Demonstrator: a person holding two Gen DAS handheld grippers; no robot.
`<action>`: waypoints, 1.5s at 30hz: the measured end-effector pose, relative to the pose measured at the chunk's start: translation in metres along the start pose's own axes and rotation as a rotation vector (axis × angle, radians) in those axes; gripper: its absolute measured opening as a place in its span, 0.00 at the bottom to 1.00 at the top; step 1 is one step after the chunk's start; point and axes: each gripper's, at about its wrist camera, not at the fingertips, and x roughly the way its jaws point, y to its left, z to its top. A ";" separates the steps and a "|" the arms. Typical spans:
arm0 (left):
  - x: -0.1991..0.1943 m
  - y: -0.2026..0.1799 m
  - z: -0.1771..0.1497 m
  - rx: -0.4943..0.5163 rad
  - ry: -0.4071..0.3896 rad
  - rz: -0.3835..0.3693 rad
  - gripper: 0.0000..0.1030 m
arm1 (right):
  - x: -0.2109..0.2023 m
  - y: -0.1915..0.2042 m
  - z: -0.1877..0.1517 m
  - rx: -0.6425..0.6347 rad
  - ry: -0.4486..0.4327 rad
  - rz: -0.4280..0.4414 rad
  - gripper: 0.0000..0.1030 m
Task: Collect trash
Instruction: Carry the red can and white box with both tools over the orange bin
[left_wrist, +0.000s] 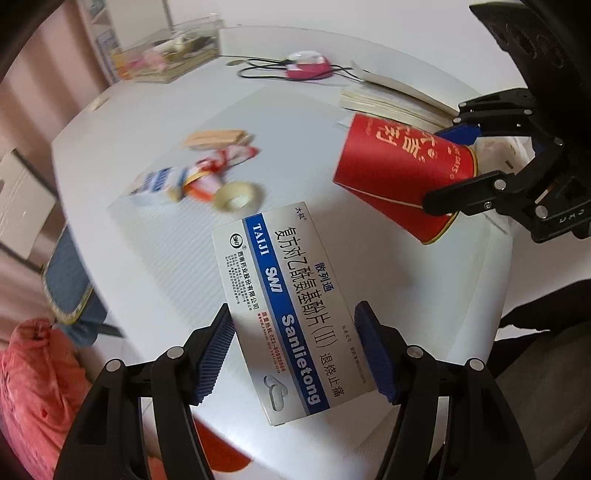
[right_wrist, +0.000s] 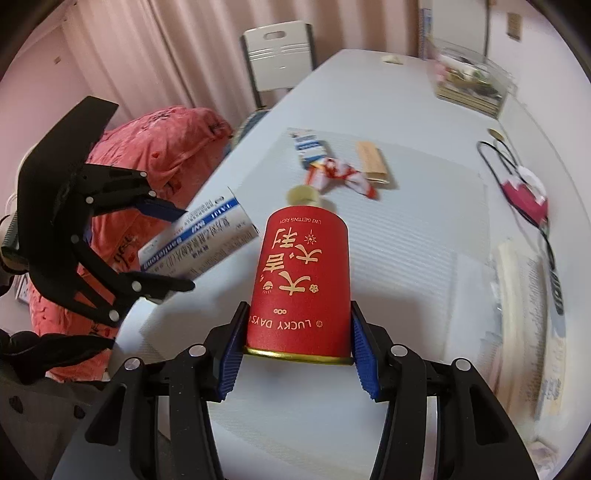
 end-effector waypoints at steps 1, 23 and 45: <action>-0.006 0.004 -0.007 -0.015 -0.002 0.009 0.65 | 0.002 0.007 0.002 -0.015 0.003 0.007 0.50; -0.069 0.086 -0.152 -0.332 0.003 0.143 0.65 | 0.081 0.200 0.081 -0.351 0.070 0.206 0.51; -0.024 0.204 -0.295 -0.663 0.099 0.124 0.65 | 0.258 0.344 0.118 -0.461 0.270 0.299 0.52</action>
